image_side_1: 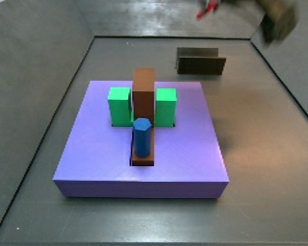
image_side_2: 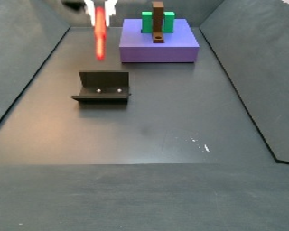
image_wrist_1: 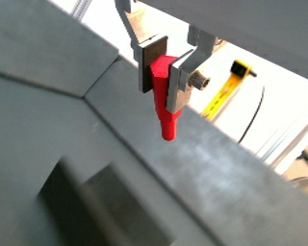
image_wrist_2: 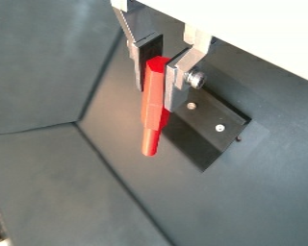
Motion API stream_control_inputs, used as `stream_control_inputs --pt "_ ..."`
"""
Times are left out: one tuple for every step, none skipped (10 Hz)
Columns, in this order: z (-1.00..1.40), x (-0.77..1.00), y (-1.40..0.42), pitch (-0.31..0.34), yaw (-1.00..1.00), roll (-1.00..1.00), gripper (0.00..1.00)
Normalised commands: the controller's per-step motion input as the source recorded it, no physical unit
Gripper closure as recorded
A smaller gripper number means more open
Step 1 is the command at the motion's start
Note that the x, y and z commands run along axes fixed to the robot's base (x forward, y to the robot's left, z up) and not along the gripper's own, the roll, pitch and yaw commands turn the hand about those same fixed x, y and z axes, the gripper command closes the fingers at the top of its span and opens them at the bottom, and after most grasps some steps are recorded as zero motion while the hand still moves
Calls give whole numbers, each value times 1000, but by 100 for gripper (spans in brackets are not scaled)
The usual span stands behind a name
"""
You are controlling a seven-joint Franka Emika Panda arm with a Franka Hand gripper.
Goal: Pick up the red object. Move up. Place the red object on the fixture. Regrasp the red object. Move to above the board. Insert the red object.
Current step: Move to above the board.
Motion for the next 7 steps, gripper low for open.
stream_control_inputs --pt "1400 -23 -24 -28 6 -17 100" --pt "1400 -22 -13 -21 -8 -19 100" --pt "1400 -23 -17 -6 -14 -21 100" --pt "532 4 -19 23 -20 -9 100" --pt "277 22 -15 39 -18 5 100" --pt "277 -929 -1400 67 -130 -1000 100" --pt "301 -950 -1400 62 -126 -1000 100"
